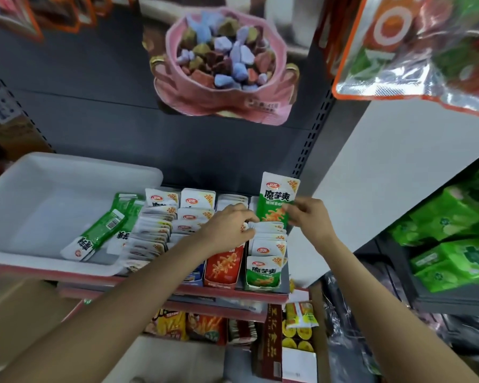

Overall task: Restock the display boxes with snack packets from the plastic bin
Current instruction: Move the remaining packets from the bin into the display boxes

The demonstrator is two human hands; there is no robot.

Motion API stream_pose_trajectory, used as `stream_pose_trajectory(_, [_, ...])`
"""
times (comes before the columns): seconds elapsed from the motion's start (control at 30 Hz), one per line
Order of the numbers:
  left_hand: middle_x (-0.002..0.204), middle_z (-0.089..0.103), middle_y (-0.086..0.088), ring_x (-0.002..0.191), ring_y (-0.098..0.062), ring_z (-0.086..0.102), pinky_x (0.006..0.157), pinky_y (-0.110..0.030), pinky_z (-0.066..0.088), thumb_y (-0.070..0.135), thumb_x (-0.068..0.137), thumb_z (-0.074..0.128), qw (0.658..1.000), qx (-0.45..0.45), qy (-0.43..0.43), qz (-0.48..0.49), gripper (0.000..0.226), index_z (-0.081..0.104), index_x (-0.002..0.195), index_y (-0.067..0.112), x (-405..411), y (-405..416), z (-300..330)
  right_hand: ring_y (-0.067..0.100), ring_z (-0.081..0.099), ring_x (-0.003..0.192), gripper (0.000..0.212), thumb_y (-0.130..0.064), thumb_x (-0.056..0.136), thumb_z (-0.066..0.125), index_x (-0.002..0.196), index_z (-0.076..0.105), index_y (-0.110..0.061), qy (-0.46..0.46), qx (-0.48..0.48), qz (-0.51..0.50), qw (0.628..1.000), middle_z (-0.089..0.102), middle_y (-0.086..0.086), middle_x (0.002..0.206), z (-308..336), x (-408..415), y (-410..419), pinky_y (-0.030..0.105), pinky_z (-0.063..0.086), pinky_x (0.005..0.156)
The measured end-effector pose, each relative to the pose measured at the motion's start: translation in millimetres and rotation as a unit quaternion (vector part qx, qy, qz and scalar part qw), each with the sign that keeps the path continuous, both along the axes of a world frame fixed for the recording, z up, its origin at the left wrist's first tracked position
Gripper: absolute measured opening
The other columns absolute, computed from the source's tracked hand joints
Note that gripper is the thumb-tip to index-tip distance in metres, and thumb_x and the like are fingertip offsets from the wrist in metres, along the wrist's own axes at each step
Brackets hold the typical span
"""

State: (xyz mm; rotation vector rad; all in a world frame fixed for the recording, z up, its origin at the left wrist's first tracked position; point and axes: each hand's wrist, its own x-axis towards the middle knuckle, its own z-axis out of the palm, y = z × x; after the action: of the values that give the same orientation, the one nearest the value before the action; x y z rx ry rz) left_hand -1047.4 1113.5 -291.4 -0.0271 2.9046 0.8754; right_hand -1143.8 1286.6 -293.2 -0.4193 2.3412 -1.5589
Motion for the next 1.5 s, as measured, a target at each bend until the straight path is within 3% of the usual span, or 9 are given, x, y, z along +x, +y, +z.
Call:
stream_pose_trajectory(0.13, [0.131,0.052,0.002,0.121,-0.016,0.046,0.101,-0.039,0.04,0.028,0.094,0.05,1.0,-0.006,-0.009,0.0,0.035,0.054,0.129,0.024,1.0,-0.6,-2.7,0.015,0.066,0.084,0.011,-0.002,0.091,0.056,0.097,0.065,-0.005,-0.013,-0.047,0.003,0.999,0.068,0.009,0.095,1.1,1.6,-1.6,0.02,0.057,0.07])
stream_pose_trajectory(0.3, [0.135,0.05,0.003,0.125,-0.015,0.043,0.103,-0.039,0.038,0.028,0.095,0.049,1.0,-0.01,-0.012,-0.007,0.036,0.053,0.13,0.025,2.0,-1.1,-2.0,0.022,0.064,0.076,0.013,-0.002,0.087,0.06,0.086,0.071,-0.008,0.021,0.133,0.026,0.991,0.07,0.009,0.084,-10.1,0.1,0.5,0.034,0.055,0.074])
stream_pose_trajectory(0.5, [0.136,0.05,0.004,0.127,-0.015,0.041,0.104,-0.038,0.038,0.028,0.095,0.049,1.0,-0.02,-0.008,-0.008,0.037,0.052,0.131,0.026,2.7,-0.3,-1.6,0.017,0.065,0.079,0.005,-0.012,0.085,0.065,0.09,0.065,-0.015,0.066,0.115,0.018,0.991,0.071,0.005,0.089,1.4,-1.3,-6.1,0.022,0.049,0.068])
stream_pose_trajectory(0.63, [0.137,0.048,0.003,0.127,-0.016,0.04,0.104,-0.038,0.037,0.027,0.095,0.048,1.0,-0.026,-0.002,-0.006,0.038,0.05,0.133,0.025,5.0,1.0,0.0,0.023,0.059,0.078,0.01,-0.009,0.091,0.056,0.088,0.064,-0.005,0.141,0.198,0.012,0.97,0.066,0.008,0.084,0.8,-1.1,-11.1,0.026,0.043,0.068])
stream_pose_trajectory(0.77, [0.137,0.047,0.002,0.126,-0.016,0.04,0.102,-0.036,0.037,0.024,0.096,0.045,0.999,-0.037,0.008,-0.008,0.038,0.048,0.133,0.021,6.6,1.9,1.2,0.037,0.061,0.092,0.022,-0.003,0.092,0.042,0.099,0.063,-0.004,0.126,0.345,0.074,0.927,0.067,0.019,0.1,-5.7,2.4,-12.9,0.036,0.047,0.076])
stream_pose_trajectory(0.93, [0.133,0.049,0.003,0.125,-0.013,0.042,0.103,-0.031,0.037,0.02,0.095,0.047,0.996,0.011,0.081,0.025,0.035,0.05,0.13,0.018,13.9,-6.3,3.9,0.029,0.058,0.103,0.026,-0.004,0.09,0.049,0.111,0.064,-0.007,0.194,0.242,0.033,0.95,0.062,0.013,0.112,7.3,20.9,-26.7,0.029,0.044,0.087])
stream_pose_trajectory(1.23, [0.096,0.063,0.007,0.088,-0.004,0.059,0.079,-0.02,0.048,0.009,0.088,0.055,0.961,0.118,0.188,0.168,0.02,0.06,0.105,0.018,85.4,-111.4,10.5,0.019,0.059,0.098,0.025,-0.003,0.092,0.049,0.11,0.065,-0.009,0.198,0.13,0.139,0.962,0.06,0.008,0.111,33.5,90.1,-150.5,0.012,0.039,0.08])
stream_pose_trajectory(1.4, [0.096,0.067,-0.007,0.09,-0.024,0.063,0.079,-0.029,0.049,0.013,0.089,0.058,0.936,0.16,0.113,0.291,0.014,0.061,0.102,0.009,130.7,-215.4,-13.1,0.026,0.059,0.104,0.028,0.0,0.091,0.047,0.112,0.065,-0.004,0.202,0.122,0.205,0.95,0.063,0.014,0.113,32.5,132.3,-255.5,0.029,0.044,0.092])
stream_pose_trajectory(1.5, [0.099,0.066,-0.009,0.092,-0.024,0.061,0.073,-0.021,0.045,0.016,0.089,0.061,0.937,0.167,0.003,0.308,0.011,0.061,0.096,0.008,145.1,-264.7,-34.6,0.029,0.055,0.111,0.029,0.0,0.09,0.046,0.113,0.062,-0.001,0.184,0.175,0.237,0.938,0.061,0.016,0.119,12.0,151.7,-314.5,0.026,0.037,0.092])
